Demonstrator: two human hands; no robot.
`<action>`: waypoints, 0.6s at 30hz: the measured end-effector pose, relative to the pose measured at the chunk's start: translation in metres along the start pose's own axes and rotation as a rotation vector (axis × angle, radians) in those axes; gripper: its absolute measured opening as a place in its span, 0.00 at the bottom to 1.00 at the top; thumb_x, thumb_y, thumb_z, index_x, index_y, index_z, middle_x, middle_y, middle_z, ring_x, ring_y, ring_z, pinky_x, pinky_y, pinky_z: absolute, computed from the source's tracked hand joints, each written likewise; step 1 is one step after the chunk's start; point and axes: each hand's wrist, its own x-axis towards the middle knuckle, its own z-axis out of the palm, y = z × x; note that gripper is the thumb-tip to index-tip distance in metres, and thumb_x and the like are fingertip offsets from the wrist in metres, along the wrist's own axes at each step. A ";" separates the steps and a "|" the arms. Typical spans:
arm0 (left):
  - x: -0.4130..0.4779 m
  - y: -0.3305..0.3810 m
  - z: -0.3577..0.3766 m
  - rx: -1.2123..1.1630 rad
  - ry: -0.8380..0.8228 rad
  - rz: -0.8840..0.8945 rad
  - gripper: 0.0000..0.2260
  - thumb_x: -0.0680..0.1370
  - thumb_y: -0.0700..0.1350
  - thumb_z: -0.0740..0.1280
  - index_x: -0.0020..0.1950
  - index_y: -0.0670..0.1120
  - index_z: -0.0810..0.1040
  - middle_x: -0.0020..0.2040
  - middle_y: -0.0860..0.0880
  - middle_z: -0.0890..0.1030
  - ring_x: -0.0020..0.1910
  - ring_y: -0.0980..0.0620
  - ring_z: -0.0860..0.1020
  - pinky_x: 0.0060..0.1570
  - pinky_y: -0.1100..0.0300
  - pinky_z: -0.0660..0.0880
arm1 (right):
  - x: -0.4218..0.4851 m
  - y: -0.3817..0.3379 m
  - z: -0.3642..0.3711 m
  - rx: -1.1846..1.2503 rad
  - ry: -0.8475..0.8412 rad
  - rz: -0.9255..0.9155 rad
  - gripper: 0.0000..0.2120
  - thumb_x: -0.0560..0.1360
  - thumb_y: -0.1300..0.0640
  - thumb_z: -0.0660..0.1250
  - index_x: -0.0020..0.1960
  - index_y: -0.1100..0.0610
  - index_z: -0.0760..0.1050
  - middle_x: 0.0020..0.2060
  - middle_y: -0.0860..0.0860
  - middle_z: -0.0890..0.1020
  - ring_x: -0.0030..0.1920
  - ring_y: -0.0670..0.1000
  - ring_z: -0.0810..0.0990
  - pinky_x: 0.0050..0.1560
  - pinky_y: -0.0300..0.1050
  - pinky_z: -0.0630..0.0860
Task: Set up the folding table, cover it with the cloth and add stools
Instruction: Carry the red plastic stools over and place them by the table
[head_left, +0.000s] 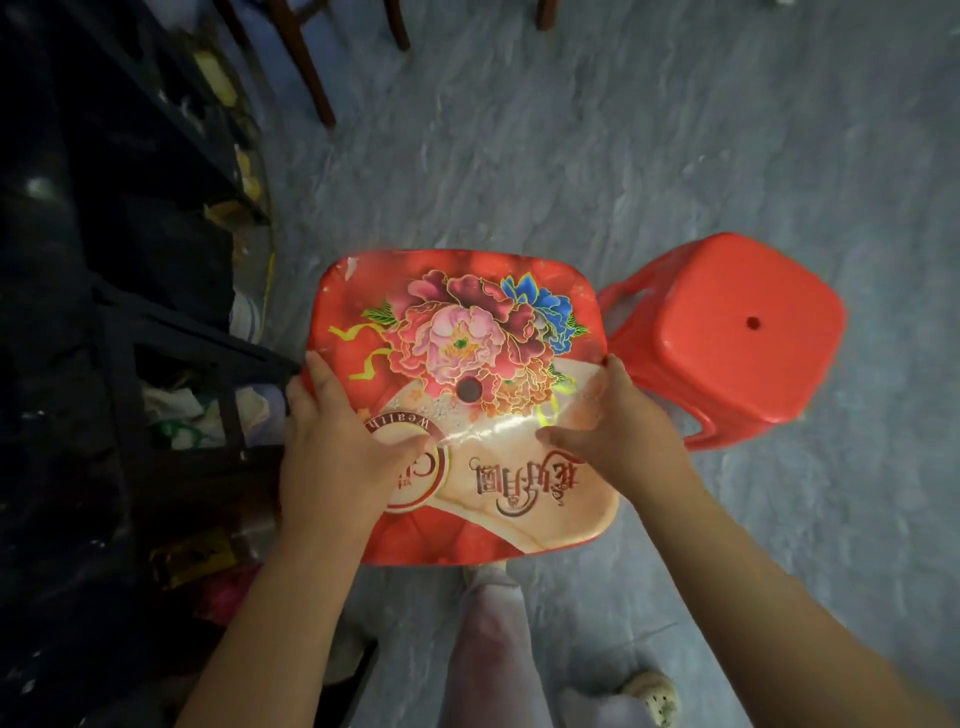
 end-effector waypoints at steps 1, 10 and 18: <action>-0.018 0.019 -0.015 0.018 0.009 0.035 0.56 0.63 0.60 0.76 0.77 0.50 0.40 0.77 0.44 0.51 0.74 0.41 0.57 0.66 0.44 0.64 | -0.019 0.004 -0.021 0.027 0.027 -0.004 0.54 0.63 0.44 0.78 0.78 0.55 0.49 0.71 0.51 0.70 0.69 0.55 0.70 0.61 0.45 0.68; -0.216 0.187 -0.073 0.072 0.147 0.432 0.55 0.63 0.56 0.78 0.77 0.43 0.45 0.76 0.38 0.54 0.72 0.36 0.59 0.68 0.43 0.62 | -0.195 0.122 -0.178 0.270 0.328 0.020 0.48 0.61 0.45 0.79 0.74 0.49 0.59 0.59 0.49 0.78 0.60 0.56 0.77 0.54 0.50 0.74; -0.381 0.291 -0.062 0.106 0.339 0.632 0.53 0.62 0.58 0.78 0.77 0.42 0.51 0.74 0.37 0.57 0.70 0.33 0.61 0.66 0.39 0.62 | -0.293 0.249 -0.260 0.802 0.554 0.031 0.38 0.57 0.44 0.80 0.64 0.52 0.74 0.55 0.49 0.83 0.53 0.49 0.81 0.56 0.51 0.78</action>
